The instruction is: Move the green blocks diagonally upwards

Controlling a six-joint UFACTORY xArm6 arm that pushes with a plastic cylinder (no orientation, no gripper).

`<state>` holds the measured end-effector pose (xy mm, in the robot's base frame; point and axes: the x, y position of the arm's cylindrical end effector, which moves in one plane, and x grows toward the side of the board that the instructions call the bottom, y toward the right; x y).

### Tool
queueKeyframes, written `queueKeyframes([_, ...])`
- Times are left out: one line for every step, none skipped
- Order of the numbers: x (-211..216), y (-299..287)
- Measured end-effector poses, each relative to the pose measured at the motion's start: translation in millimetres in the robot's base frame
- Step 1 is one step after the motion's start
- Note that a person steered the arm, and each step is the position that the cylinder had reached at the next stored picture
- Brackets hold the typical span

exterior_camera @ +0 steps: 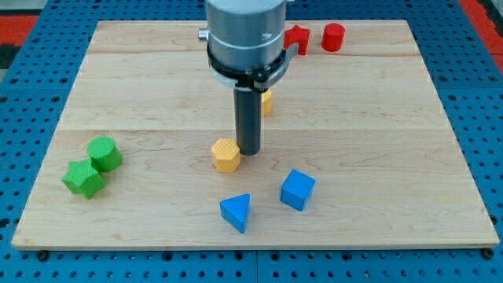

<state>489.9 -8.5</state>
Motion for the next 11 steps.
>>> queueKeyframes([6.3,10.3])
queueKeyframes([43.0,1.0])
queueKeyframes([54.5,-31.7])
queueKeyframes([65.4,-109.5])
queueKeyframes([86.9,-162.6])
queueKeyframes([104.4,-233.6])
queueKeyframes([85.4,-260.0])
queueKeyframes([77.7,-258.7])
queueKeyframes([74.3,-249.2])
queueKeyframes([73.4,-228.0])
queueKeyframes([46.0,-221.7])
